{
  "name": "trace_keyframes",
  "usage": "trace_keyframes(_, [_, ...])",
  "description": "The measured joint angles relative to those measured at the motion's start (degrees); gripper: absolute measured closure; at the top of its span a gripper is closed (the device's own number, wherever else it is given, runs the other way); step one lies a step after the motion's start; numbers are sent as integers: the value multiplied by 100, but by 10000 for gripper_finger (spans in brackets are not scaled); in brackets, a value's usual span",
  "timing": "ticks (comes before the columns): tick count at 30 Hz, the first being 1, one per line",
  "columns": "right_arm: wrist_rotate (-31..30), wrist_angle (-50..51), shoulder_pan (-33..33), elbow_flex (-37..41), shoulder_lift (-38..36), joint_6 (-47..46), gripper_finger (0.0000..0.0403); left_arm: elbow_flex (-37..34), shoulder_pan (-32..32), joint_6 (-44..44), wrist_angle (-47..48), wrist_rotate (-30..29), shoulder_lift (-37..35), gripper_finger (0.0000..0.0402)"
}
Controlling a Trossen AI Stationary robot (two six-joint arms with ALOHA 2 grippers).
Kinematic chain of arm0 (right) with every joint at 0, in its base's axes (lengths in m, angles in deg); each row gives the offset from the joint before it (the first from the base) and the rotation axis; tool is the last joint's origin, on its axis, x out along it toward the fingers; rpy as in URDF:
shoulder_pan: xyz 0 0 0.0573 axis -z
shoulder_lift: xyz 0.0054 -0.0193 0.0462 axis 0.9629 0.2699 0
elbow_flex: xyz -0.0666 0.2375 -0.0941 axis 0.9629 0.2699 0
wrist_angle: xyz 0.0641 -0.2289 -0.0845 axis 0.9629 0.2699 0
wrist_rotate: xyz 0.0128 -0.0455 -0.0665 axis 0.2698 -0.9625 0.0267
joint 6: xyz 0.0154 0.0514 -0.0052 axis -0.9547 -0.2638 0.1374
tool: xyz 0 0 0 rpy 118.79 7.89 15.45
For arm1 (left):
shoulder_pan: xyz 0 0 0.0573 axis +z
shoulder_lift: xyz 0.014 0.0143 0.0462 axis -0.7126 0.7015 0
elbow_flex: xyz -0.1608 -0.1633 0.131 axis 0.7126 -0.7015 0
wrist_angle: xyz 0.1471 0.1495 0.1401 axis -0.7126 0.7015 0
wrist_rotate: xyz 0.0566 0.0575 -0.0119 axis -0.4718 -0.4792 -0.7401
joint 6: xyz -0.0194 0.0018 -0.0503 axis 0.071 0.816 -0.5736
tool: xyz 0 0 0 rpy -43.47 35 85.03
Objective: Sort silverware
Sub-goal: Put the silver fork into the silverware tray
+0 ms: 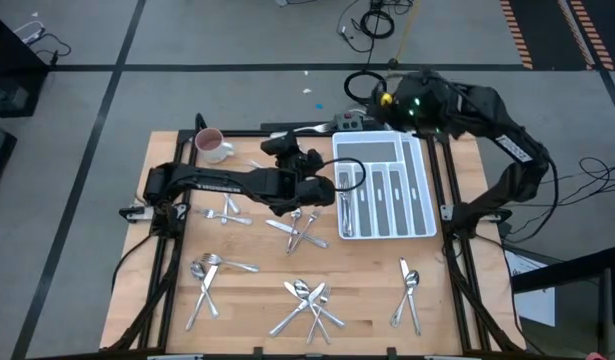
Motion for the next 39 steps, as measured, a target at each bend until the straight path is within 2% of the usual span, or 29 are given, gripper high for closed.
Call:
trace_keyframes(7, [1265,-1341,481,0,458,465,249,0,0,-10,-91,1,0,401])
trace_keyframes(12, [1935,-1557,559,0,801,453,249,0,4,-15,-79,2,0,401])
trace_keyframes(26, [2440,-1477,555,2,1047,453,258,0,11,-149,162,2,0,401])
trace_keyframes(39, [2582,-1201,592,2,1047,605,366,0,11,-152,158,8,0,401])
